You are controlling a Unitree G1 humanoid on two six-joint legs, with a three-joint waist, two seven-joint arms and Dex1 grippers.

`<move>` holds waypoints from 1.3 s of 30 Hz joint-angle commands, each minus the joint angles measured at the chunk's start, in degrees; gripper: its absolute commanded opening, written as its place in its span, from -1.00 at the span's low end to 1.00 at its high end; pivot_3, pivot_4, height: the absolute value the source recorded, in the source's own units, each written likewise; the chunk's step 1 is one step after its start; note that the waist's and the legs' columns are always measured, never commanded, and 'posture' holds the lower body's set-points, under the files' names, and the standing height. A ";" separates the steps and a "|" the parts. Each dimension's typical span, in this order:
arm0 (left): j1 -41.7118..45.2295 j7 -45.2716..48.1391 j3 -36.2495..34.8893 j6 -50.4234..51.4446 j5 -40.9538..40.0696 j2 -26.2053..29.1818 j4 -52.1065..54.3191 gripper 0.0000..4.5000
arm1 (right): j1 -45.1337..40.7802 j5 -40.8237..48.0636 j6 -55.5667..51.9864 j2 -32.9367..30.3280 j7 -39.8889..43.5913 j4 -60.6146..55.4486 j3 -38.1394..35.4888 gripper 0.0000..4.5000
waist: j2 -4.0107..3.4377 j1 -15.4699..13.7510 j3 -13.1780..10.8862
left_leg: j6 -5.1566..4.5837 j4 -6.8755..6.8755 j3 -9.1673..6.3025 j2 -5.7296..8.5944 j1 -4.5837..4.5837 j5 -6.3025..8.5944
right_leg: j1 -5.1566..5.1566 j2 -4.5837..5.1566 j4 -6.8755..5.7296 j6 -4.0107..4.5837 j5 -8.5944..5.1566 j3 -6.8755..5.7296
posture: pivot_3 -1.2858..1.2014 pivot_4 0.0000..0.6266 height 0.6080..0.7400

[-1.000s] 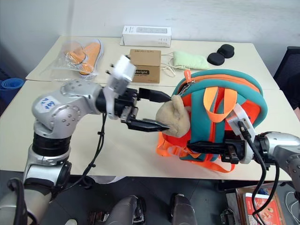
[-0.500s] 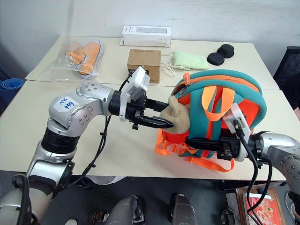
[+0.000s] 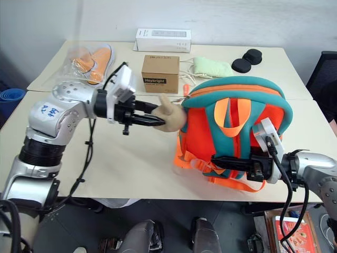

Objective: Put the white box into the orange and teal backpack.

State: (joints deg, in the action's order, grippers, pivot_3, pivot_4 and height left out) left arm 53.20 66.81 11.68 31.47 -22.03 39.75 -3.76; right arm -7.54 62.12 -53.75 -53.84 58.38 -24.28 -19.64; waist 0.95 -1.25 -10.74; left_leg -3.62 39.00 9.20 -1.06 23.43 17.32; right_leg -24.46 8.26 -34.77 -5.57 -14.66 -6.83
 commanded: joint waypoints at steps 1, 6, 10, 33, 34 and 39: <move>0.64 1.42 -1.33 -3.41 2.14 1.13 -2.65 -0.53 | 1.14 2.71 0.61 0.29 0.66 -0.50 -4.01 -1.00 | 0.00 -0.12 0.00 | -0.01 0.01 0.00 0.00 0.03 0.00 | -0.01 0.01 0.00 0.00 0.00 0.00 | 0.03 -0.52 1.00; 0.54 2.94 -0.94 -3.17 2.37 0.57 -3.23 -0.53 | 2.37 1.89 1.78 0.91 0.42 -0.06 -4.20 -1.00 | 0.00 -0.13 0.00 | -0.05 0.01 -0.08 0.04 0.08 0.02 | 0.01 0.10 0.04 0.00 0.00 0.13 | 0.03 -0.52 1.00; -3.94 2.10 5.32 -10.25 8.94 -1.76 -0.75 -0.53 | 1.95 1.24 2.43 1.53 -1.03 0.90 -3.85 -1.00 | 0.00 0.19 0.00 | -0.03 -0.03 -0.01 0.03 0.03 0.03 | 0.00 0.05 0.02 0.00 0.00 0.10 | 0.03 -0.52 1.00; -15.40 7.93 -4.64 -5.77 4.27 3.08 3.15 0.76 | 9.37 -8.21 4.88 -12.18 11.65 11.61 -15.92 0.37 | -0.04 0.66 0.01 | -0.27 0.10 -0.04 0.07 0.13 0.13 | 0.00 0.18 0.01 -0.04 0.02 -0.10 | 0.03 -0.52 1.00; -16.36 9.28 -7.91 -3.25 1.38 5.64 3.63 0.93 | 11.20 -10.94 6.53 -14.63 15.30 14.80 -18.48 0.56 | -0.05 0.71 0.01 | -0.26 0.10 -0.04 0.07 0.08 0.12 | 0.04 0.17 0.00 -0.04 0.01 -0.20 | 0.03 -0.52 1.00; -17.37 9.56 -21.61 9.29 -9.32 15.28 4.98 1.00 | 11.12 -19.99 13.23 -23.87 25.50 34.49 -25.64 0.98 | -0.06 0.78 0.00 | -0.27 0.09 -0.09 0.09 0.06 0.13 | 0.09 0.21 0.06 -0.05 0.01 -0.54 | 0.03 -0.52 1.00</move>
State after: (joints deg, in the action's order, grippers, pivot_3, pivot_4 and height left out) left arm 35.01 76.39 -5.36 37.17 -27.33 53.35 -1.05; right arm 4.52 44.31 -43.07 -75.92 80.87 5.62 -41.86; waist 0.89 -0.46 -10.75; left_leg -3.88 39.10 9.09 -0.97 23.49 17.47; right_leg -24.38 8.47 -34.68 -5.62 -14.66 -7.36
